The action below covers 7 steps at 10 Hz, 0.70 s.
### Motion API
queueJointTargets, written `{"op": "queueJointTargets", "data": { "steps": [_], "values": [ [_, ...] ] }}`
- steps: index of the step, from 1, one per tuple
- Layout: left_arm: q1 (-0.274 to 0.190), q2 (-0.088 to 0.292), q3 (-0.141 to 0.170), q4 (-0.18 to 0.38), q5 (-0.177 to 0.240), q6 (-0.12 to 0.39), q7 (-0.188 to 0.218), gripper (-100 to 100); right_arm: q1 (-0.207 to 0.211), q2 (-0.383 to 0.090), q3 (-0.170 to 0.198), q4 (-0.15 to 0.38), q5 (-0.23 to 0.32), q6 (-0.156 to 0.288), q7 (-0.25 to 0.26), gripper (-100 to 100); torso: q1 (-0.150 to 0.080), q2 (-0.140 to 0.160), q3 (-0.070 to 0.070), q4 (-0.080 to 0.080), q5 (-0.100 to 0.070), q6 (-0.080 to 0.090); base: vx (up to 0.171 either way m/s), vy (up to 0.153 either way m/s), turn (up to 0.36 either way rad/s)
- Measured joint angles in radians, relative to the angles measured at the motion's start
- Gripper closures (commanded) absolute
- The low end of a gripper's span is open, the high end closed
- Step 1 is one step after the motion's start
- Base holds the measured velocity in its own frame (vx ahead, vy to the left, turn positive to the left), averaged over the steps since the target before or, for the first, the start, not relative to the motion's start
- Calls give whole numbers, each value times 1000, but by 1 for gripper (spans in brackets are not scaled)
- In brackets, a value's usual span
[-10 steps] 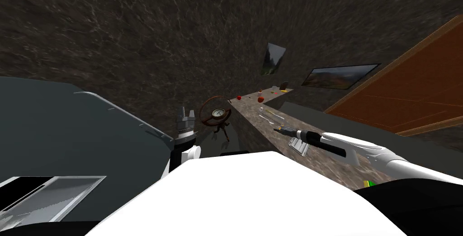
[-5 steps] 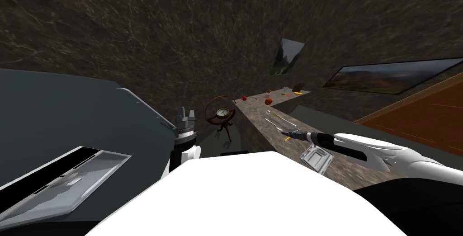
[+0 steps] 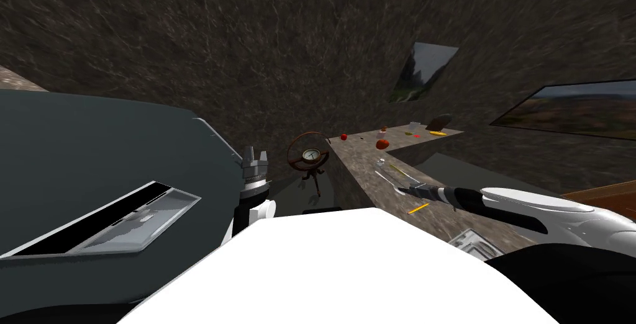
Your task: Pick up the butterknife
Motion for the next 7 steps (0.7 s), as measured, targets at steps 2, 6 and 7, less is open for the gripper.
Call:
{"op": "queueJointTargets", "data": {
  "steps": [2,6,7],
  "values": [
    [0,0,0,0,0,0,0,0,29,4,-10,34,9,-33,-12,-100,0,0,0,0,0,0,102,-47,165],
    [0,0,0,0,0,0,0,0,45,11,-12,75,21,-75,-31,-100,4,4,2,1,1,1,46,-25,43],
    [0,0,0,0,0,0,0,0,55,5,-2,62,-4,-67,-9,-100,3,4,2,1,1,1,20,-26,13]
  ]
}}
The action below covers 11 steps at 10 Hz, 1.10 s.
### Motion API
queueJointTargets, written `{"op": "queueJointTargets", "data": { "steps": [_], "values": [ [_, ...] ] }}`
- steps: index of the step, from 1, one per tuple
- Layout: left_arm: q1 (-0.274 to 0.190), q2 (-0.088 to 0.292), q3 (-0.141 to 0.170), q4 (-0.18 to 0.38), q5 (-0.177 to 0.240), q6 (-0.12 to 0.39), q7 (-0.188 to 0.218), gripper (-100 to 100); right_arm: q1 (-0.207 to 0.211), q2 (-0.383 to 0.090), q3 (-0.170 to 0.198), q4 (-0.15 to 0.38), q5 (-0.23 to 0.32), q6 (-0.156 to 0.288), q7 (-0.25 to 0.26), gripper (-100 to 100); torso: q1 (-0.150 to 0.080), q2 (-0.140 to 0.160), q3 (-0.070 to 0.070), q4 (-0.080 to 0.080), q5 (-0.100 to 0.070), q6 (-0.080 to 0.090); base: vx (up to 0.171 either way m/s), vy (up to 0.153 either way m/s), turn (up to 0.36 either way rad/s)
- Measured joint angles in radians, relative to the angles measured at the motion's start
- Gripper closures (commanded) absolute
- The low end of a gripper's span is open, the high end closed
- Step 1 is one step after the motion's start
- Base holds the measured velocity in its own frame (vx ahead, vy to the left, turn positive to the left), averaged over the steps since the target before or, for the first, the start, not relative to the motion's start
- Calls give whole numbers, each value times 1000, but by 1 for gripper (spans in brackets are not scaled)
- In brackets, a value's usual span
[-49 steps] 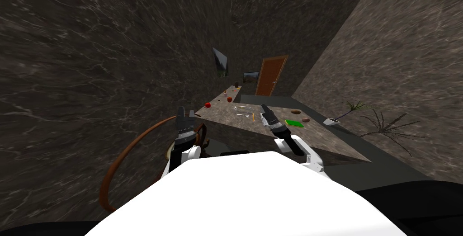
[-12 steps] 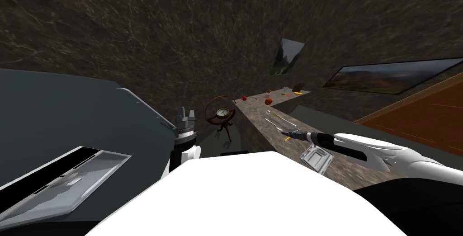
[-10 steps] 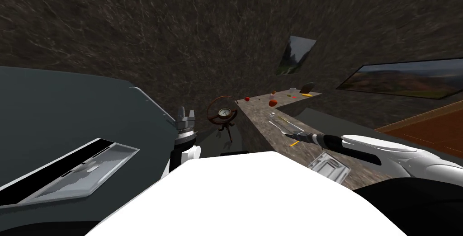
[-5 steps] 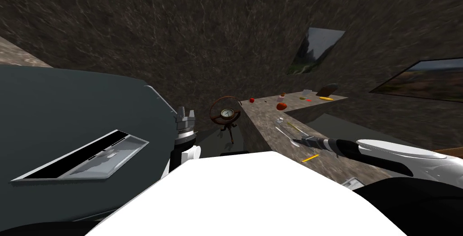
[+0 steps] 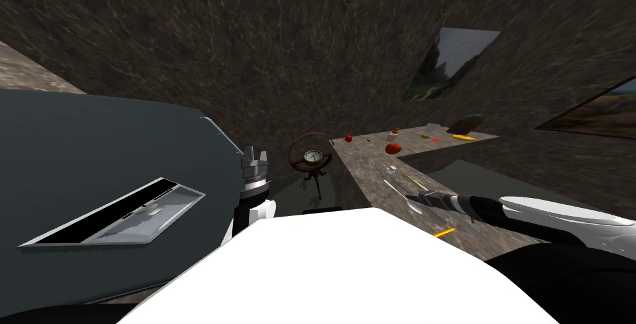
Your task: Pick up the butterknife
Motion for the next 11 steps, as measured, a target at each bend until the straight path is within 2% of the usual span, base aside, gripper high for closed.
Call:
{"op": "queueJointTargets", "data": {
  "steps": [2,3,11],
  "values": [
    [0,0,0,0,0,0,0,0,16,-8,2,-18,-51,14,44,-100,1,1,1,0,0,0,7,-15,8],
    [0,0,0,0,0,0,0,0,38,-17,5,-39,-82,25,71,-100,0,1,1,0,0,0,14,-22,12],
    [0,0,0,0,0,0,0,0,90,-50,44,-110,-302,80,257,-100,2,2,1,0,0,0,3,-7,10]
  ]
}}
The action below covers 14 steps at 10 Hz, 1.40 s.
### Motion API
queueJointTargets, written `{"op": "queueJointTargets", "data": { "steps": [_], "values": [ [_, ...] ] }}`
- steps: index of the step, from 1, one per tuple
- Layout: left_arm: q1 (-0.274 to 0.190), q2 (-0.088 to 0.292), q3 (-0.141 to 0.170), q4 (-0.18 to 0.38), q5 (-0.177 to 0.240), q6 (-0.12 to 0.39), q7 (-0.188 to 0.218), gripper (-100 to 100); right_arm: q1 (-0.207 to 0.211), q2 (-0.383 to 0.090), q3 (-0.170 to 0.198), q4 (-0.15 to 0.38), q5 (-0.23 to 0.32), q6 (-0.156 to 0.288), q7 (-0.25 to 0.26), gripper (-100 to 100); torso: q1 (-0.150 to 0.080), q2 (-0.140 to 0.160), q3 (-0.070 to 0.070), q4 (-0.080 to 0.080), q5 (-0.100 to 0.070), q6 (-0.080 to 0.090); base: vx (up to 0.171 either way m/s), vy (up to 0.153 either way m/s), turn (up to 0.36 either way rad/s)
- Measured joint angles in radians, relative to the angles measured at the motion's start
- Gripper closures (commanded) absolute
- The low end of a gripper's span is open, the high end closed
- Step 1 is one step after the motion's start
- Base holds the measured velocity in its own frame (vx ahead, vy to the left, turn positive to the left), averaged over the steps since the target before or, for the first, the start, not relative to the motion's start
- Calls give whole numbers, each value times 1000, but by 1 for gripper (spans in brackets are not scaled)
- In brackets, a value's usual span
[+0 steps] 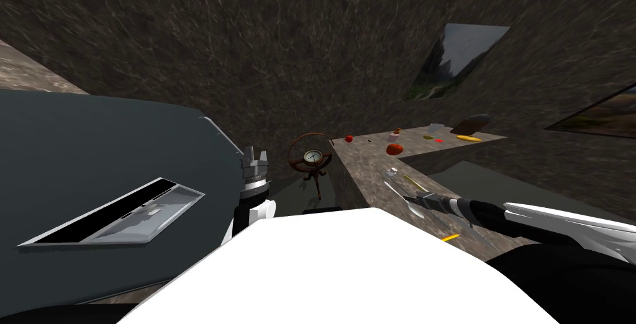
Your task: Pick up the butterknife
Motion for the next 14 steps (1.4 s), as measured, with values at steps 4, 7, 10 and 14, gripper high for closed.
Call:
{"op": "queueJointTargets", "data": {
  "steps": [4,7,10,14],
  "values": [
    [0,0,0,0,0,0,0,0,47,-27,15,-58,-118,37,96,-100,0,0,0,0,0,0,-3,-3,10],
    [0,0,0,0,0,0,0,0,68,-41,32,-81,-204,54,168,-100,0,0,0,0,0,0,-1,-1,4],
    [0,0,0,0,0,0,0,0,90,-52,48,-112,-288,77,240,-100,0,0,0,0,0,0,-4,-4,12],
    [0,0,0,0,0,0,0,0,115,-69,74,-145,-395,103,337,-100,0,0,0,0,0,0,1,0,-1]
  ]
}}
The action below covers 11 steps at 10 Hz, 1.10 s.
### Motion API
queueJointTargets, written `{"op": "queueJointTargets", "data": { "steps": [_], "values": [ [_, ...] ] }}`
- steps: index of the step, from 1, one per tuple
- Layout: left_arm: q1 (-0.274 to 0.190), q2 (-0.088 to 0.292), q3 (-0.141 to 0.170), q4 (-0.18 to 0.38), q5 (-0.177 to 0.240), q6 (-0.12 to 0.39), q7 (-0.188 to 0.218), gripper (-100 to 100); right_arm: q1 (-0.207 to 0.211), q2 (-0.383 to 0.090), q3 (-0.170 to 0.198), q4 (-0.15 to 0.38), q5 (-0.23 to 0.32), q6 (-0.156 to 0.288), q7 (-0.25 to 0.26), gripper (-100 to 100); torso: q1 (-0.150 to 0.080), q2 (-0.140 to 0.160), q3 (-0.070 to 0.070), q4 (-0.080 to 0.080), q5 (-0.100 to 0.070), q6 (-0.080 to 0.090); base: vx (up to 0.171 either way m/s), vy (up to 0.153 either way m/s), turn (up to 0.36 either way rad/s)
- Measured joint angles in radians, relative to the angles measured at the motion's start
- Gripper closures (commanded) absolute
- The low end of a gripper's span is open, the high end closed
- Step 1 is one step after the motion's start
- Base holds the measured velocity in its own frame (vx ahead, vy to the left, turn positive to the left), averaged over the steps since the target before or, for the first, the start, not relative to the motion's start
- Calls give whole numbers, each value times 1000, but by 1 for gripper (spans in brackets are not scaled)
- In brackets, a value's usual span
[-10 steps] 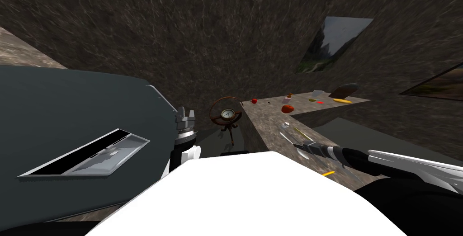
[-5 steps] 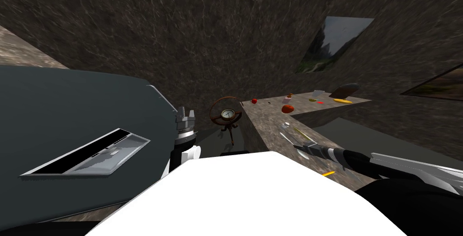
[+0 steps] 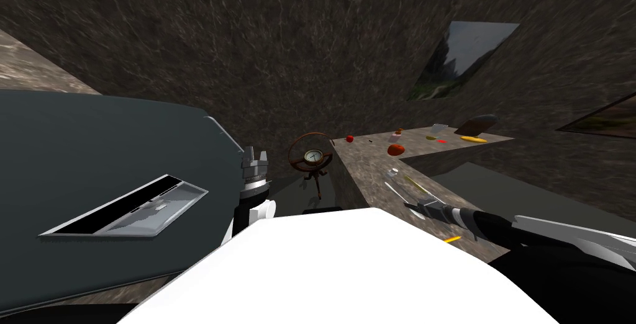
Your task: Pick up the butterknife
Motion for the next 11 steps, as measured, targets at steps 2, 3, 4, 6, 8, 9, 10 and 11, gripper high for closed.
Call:
{"op": "queueJointTargets", "data": {
  "steps": [2,3,4,6,8,9,10,11],
  "values": [
    [0,0,0,0,0,0,0,0,15,-4,-8,-13,-45,8,30,-100,0,0,0,0,0,0,-9,-9,31],
    [0,0,0,0,0,0,0,0,15,-4,-8,-14,-49,9,32,-100,0,0,0,0,0,0,-4,-4,13],
    [0,0,0,0,0,0,0,0,14,-4,-8,-14,-50,9,32,-100,0,0,0,0,0,0,4,4,-12],
    [0,0,0,0,0,0,0,0,14,-4,-8,-14,-50,9,32,-100,0,0,0,0,0,0,0,0,0],
    [0,0,0,0,0,0,0,0,14,-4,-8,-14,-50,9,32,-100,0,0,0,0,0,0,3,-4,20],
    [0,0,0,0,0,0,0,0,16,-1,-4,-18,-67,11,47,-100,0,-1,0,0,0,0,20,-16,60],
    [0,0,0,0,0,0,0,0,28,2,-3,-23,-97,10,75,-100,-1,-1,-1,0,0,0,18,-15,53],
    [0,0,0,0,0,0,0,0,32,7,3,-28,-127,10,105,-100,-1,-1,-1,0,0,0,6,-4,13]
  ]
}}
